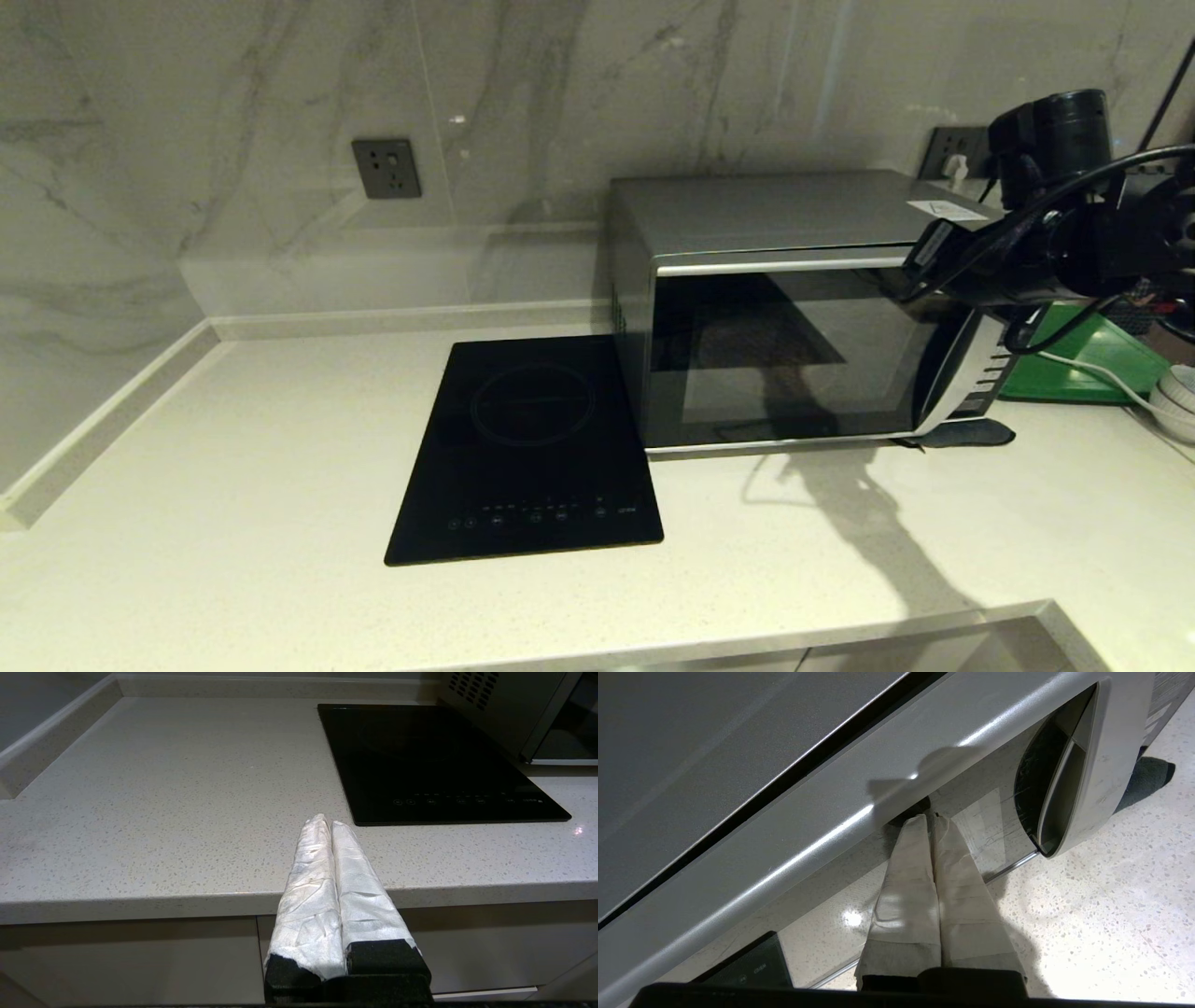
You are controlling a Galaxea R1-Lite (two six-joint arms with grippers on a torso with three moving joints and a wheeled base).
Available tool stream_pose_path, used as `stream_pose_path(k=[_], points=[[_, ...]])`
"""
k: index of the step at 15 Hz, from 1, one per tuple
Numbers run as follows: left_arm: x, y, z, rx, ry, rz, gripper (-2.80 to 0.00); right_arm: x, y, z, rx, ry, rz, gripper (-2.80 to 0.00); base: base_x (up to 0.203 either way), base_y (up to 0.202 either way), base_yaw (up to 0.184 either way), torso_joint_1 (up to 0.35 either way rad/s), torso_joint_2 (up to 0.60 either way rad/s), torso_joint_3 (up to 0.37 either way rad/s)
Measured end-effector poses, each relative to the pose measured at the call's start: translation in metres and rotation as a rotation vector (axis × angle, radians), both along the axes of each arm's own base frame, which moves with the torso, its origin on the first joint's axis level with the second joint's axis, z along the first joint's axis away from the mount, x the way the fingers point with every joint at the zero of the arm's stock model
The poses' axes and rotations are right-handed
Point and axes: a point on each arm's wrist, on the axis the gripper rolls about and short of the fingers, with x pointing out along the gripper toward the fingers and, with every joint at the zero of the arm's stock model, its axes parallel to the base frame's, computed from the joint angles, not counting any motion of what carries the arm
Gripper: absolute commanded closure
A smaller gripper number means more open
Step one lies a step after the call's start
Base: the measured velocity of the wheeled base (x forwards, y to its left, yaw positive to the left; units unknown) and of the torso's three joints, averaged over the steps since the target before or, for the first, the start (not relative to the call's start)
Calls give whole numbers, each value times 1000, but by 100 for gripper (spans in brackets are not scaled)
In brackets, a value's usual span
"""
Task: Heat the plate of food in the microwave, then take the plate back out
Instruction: Close the microwave oven
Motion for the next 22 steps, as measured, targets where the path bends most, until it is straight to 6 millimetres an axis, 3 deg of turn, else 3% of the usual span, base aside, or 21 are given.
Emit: stream_pose_path(k=[15,19,22], points=[[0,0,0,0,0,0,0,8,-3,-6,38,-4,37,0,0,0,0,0,0,0],[0,0,0,1,0,0,0,-7,-10,3,39,-20,26,0,0,0,0,0,0,0],[0,0,0,0,0,0,0,-37,-17,22,38,-55,21,0,0,0,0,0,0,0]])
